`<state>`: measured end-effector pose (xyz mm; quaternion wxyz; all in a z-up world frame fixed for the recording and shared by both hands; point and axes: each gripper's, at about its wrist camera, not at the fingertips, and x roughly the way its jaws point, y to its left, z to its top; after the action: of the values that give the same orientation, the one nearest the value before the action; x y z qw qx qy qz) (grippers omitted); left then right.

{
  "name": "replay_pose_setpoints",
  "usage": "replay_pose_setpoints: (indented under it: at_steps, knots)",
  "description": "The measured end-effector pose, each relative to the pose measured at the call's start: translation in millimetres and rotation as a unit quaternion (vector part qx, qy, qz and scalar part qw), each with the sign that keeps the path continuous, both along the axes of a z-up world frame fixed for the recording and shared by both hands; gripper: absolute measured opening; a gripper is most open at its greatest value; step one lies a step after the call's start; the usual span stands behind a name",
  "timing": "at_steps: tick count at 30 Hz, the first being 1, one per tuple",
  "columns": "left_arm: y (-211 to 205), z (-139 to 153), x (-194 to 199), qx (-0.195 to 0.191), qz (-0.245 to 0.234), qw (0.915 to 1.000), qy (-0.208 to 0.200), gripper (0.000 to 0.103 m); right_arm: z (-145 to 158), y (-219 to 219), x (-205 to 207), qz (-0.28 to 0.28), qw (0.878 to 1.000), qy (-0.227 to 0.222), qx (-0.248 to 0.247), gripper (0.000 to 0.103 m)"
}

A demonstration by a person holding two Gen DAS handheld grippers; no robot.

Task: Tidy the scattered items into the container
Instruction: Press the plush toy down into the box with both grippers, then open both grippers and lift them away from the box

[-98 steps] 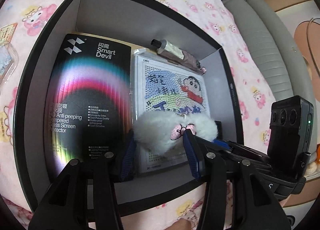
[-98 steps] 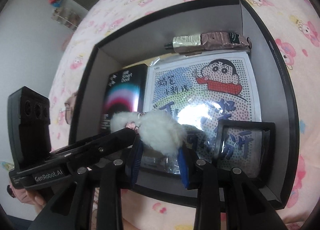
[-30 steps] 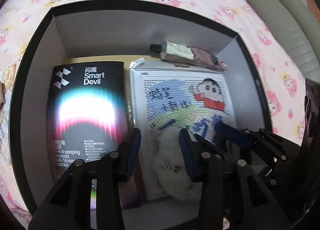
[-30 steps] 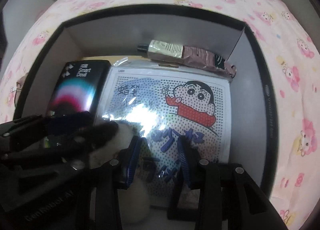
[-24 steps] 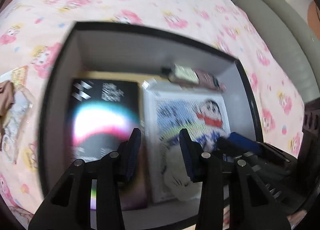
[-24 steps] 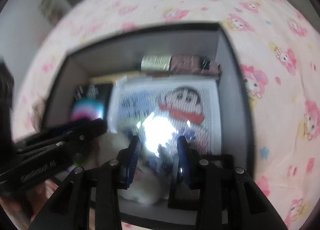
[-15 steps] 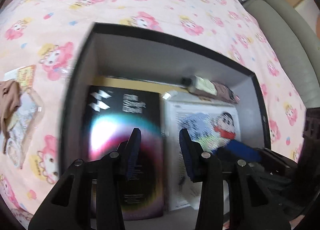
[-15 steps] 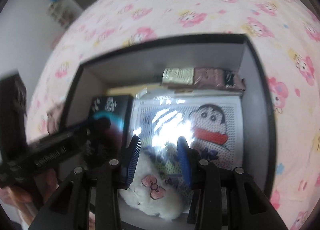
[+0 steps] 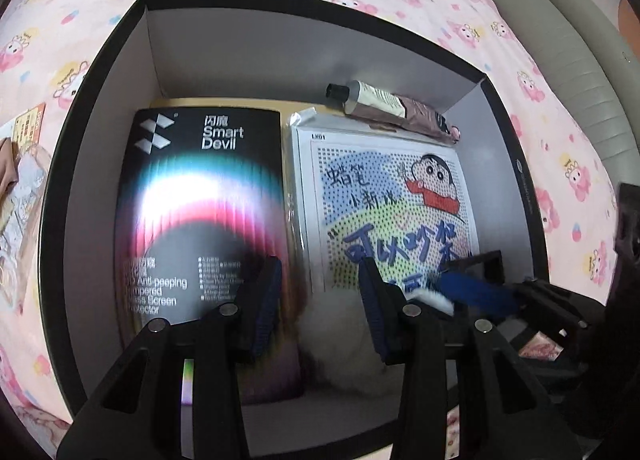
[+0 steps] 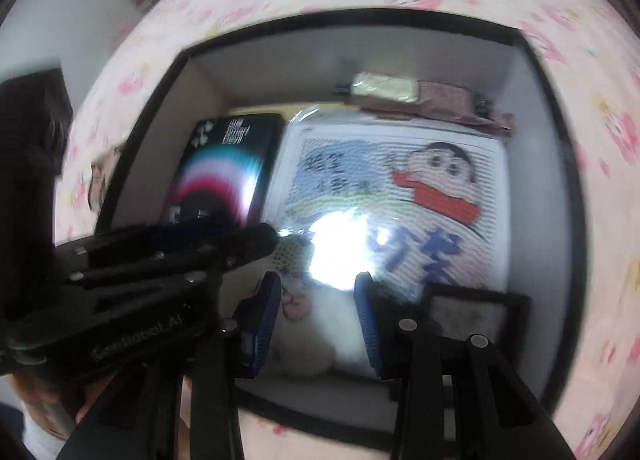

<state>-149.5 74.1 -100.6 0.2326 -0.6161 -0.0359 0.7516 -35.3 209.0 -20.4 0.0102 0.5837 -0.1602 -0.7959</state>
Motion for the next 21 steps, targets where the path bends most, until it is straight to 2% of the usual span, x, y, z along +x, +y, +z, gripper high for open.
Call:
replay_pose_setpoints:
  at_steps: [4, 6, 8, 9, 12, 16, 19, 21]
  knots:
    - [2, 8, 10, -0.012, -0.023, 0.9995, 0.019, 0.039, 13, 12, 18, -0.042, 0.995, 0.02, 0.092, 0.035]
    - [5, 7, 15, -0.022, -0.036, 0.9989, 0.019, 0.04, 18, 18, 20, -0.064, 0.991, 0.026, 0.117, 0.035]
    - [11, 2, 18, -0.069, -0.047, 0.9963, 0.021, 0.039, 19, 26, 18, -0.072, 0.991, 0.028, 0.113, 0.035]
    - [10, 1, 20, -0.08, -0.045, 0.9955, 0.025, 0.039, 18, 27, 18, -0.072, 0.992, 0.025, 0.104, 0.036]
    - [6, 4, 21, -0.073, -0.043, 0.9962, 0.019, 0.039, 11, 21, 14, -0.062, 0.994, 0.013, 0.089, 0.036]
    - [-3, 9, 22, -0.043, -0.037, 0.9982, 0.019, 0.039, 11, 12, 6, -0.061, 0.993, 0.01, 0.105, 0.039]
    - [-10, 28, 25, -0.029, -0.02, 0.9977, 0.058, 0.05, 20, 15, 12, -0.088, 0.991, 0.028, 0.1, 0.041]
    - [-17, 50, 25, -0.016, 0.005, 0.9956, 0.093, 0.069, 46, 14, 21, -0.118, 0.982, 0.073, 0.125, 0.046]
